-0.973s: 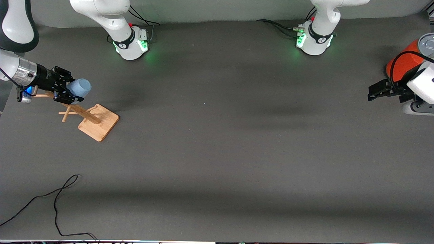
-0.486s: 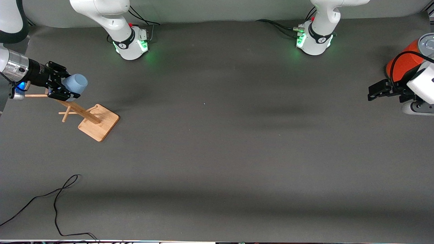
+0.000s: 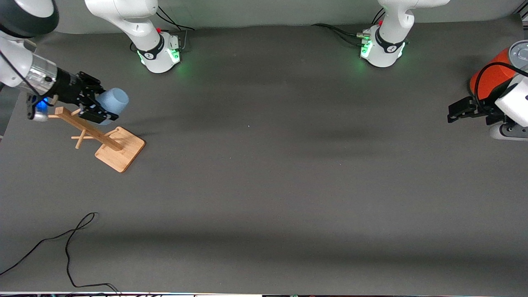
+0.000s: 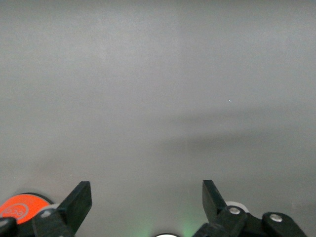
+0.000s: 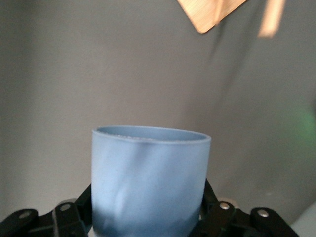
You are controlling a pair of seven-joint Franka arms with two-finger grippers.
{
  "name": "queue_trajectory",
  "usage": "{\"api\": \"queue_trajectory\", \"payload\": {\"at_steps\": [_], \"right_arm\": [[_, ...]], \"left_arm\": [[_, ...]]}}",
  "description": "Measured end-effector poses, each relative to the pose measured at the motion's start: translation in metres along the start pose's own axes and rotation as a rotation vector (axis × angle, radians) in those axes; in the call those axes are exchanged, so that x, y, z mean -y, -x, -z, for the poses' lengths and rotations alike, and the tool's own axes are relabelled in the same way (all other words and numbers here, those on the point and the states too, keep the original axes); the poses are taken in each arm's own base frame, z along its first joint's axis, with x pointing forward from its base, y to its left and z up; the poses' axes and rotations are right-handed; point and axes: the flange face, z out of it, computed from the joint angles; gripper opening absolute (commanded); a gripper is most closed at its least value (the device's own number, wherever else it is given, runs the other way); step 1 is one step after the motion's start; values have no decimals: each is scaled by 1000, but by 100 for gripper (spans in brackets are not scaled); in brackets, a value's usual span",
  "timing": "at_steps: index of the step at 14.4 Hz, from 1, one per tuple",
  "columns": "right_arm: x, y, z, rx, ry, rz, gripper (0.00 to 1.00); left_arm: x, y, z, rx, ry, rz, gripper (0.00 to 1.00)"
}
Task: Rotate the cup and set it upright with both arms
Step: 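Slide the blue cup off the peg and carry it to mid-table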
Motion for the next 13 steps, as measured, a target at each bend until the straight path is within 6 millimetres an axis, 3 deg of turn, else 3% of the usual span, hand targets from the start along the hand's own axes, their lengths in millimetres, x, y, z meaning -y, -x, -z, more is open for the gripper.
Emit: {"api": "queue_trajectory", "payload": {"at_steps": [4, 8, 11, 13], "right_arm": [[66, 92, -44, -22, -28, -59, 68], [112, 171, -102, -23, -47, -104, 68], [129, 240, -173, -104, -56, -123, 68], [129, 287, -228, -164, -43, -124, 68]], "left_arm": [[1, 0, 0, 0, 0, 1, 100], [1, 0, 0, 0, 0, 1, 100], [1, 0, 0, 0, 0, 2, 100], [1, 0, 0, 0, 0, 2, 100]]}}
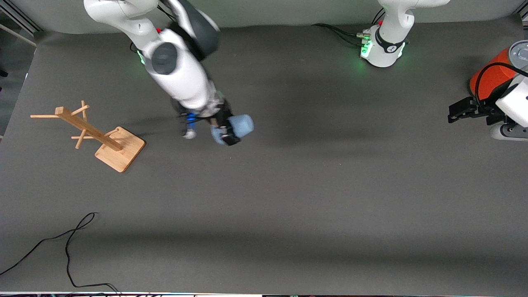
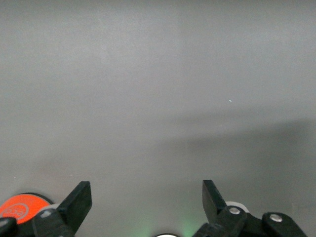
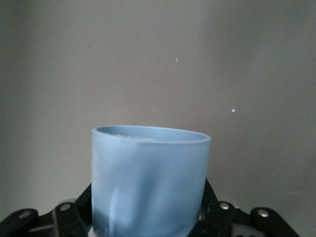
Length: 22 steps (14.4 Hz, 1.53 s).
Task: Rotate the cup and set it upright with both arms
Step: 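Slide the blue cup off the peg and carry it to mid-table, then lower the cup onto its side and open the right gripper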
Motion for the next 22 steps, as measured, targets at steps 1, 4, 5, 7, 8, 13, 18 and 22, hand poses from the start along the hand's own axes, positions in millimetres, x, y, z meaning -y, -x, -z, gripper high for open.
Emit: {"api": "queue_trajectory", "payload": {"at_steps": [1, 4, 5, 7, 8, 13, 18, 22], "right_arm": [[-6, 25, -24, -27, -6, -8, 68], [-41, 83, -121, -147, 3, 1, 68], [-50, 92, -143, -168, 9, 1, 68], [-59, 99, -180, -211, 15, -4, 68], [-63, 100, -195, -221, 28, 2, 68], [-74, 106, -240, -213, 64, 9, 100], [-63, 112, -237, -189, 41, 4, 100], [-53, 121, -213, -200, 29, 8, 100]], "left_arm": [[0, 0, 0, 0, 0, 0, 100], [0, 0, 0, 0, 0, 0, 100], [0, 0, 0, 0, 0, 0, 100], [0, 0, 0, 0, 0, 1, 100], [0, 0, 0, 1, 0, 1, 100], [0, 0, -1, 1, 0, 1, 100], [0, -1, 0, -2, 0, 1, 100], [3, 0, 0, -4, 1, 5, 100]]}}
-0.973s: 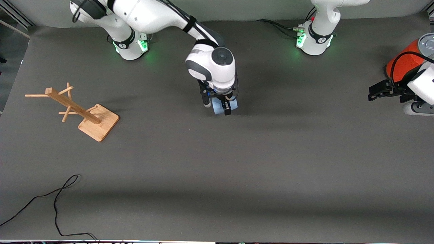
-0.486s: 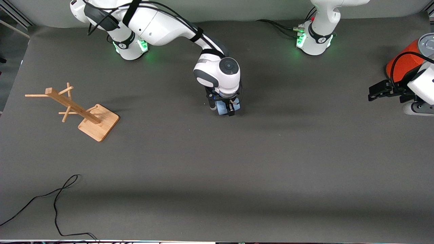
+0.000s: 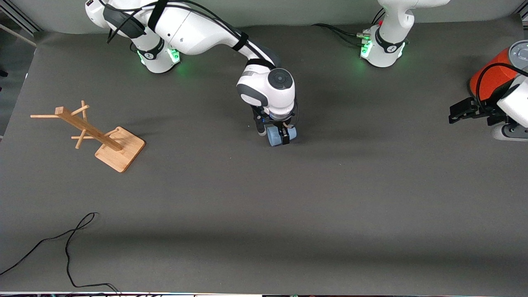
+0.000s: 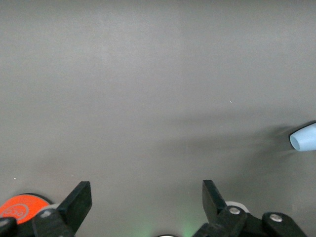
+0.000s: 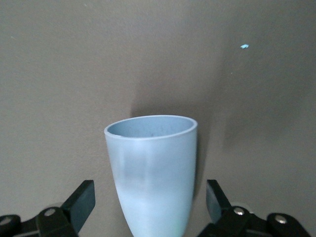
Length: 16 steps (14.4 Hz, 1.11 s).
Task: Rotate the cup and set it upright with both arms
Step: 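Lower the cup onto its side and open the right gripper, then retract the right gripper while the left gripper reaches the lying cup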
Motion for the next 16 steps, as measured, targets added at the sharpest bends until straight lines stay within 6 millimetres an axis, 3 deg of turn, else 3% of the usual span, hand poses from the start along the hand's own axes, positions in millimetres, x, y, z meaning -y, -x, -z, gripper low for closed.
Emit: {"api": "queue_trajectory", "payload": {"at_steps": [4, 7, 10, 13, 16], "right_arm": [[-2, 7, 50, -34, 1, 102, 100], [12, -22, 99, -83, 6, 222, 100], [42, -84, 157, -57, 45, 333, 100], [68, -165, 217, -31, 52, 420, 100], [80, -241, 268, -13, 41, 559, 100]], "left_arm": [[0, 3, 3, 2, 1, 2, 100], [-1, 7, 3, 20, 8, 15, 100], [-1, 9, 4, 31, 13, 34, 100], [-4, 14, 10, 28, 22, 32, 100], [-19, 18, 11, 42, 26, 17, 100]]}}
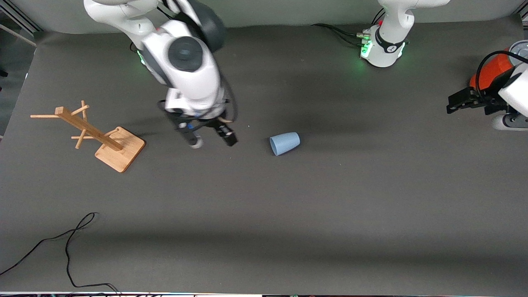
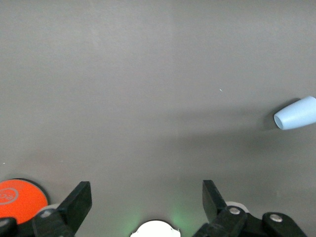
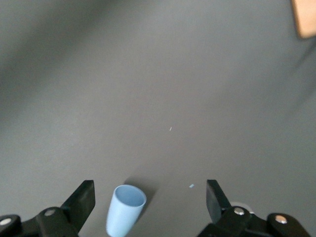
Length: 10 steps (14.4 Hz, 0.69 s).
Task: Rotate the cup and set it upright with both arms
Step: 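Retract the right gripper while the left gripper reaches the lying cup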
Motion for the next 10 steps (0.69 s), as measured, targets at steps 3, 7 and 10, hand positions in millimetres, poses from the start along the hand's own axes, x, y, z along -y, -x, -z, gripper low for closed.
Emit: {"api": "queue_trajectory", "payload": {"at_steps": [3, 7, 10], "right_arm": [[-33, -63, 32, -27, -8, 143, 100], [-102, -174, 59, 57, -101, 256, 100], [-154, -231, 68, 61, -129, 335, 100]], "left_arm": [[-35, 2, 2, 2, -4, 21, 100], [-97, 7, 13, -28, -7, 108, 100], [-154, 3, 14, -38, 6, 173, 100]]}}
